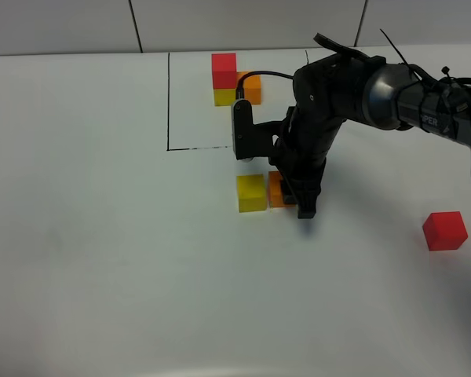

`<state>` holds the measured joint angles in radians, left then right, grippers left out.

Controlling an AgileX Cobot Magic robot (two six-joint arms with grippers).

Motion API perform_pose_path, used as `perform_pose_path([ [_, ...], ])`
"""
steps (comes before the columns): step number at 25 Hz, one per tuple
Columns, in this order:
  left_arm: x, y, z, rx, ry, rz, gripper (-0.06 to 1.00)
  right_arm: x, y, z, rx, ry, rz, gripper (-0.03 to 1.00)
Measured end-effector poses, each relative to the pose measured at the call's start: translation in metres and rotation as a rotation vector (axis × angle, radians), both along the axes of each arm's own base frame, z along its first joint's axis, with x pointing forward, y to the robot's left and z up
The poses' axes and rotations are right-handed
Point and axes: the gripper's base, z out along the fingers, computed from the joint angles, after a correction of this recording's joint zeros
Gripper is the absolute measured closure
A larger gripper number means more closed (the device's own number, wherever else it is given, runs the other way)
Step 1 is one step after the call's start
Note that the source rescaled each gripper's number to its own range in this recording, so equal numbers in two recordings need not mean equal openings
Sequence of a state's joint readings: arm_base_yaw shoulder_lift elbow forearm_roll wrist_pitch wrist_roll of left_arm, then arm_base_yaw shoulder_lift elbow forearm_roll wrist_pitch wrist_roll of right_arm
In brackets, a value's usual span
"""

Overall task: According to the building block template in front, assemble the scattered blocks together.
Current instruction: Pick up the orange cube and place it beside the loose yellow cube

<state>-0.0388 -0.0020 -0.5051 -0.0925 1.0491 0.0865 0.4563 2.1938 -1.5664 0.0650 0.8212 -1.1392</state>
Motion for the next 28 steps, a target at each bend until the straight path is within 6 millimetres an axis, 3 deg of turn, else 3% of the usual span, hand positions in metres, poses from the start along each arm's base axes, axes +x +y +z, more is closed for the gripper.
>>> perform_pose_path([
  [28,0.0000,0.0000,0.0000,0.001,0.000,-0.001,0.26,-0.0036,0.0048,0.0001,-0.008,0.020,-0.005,0.96],
])
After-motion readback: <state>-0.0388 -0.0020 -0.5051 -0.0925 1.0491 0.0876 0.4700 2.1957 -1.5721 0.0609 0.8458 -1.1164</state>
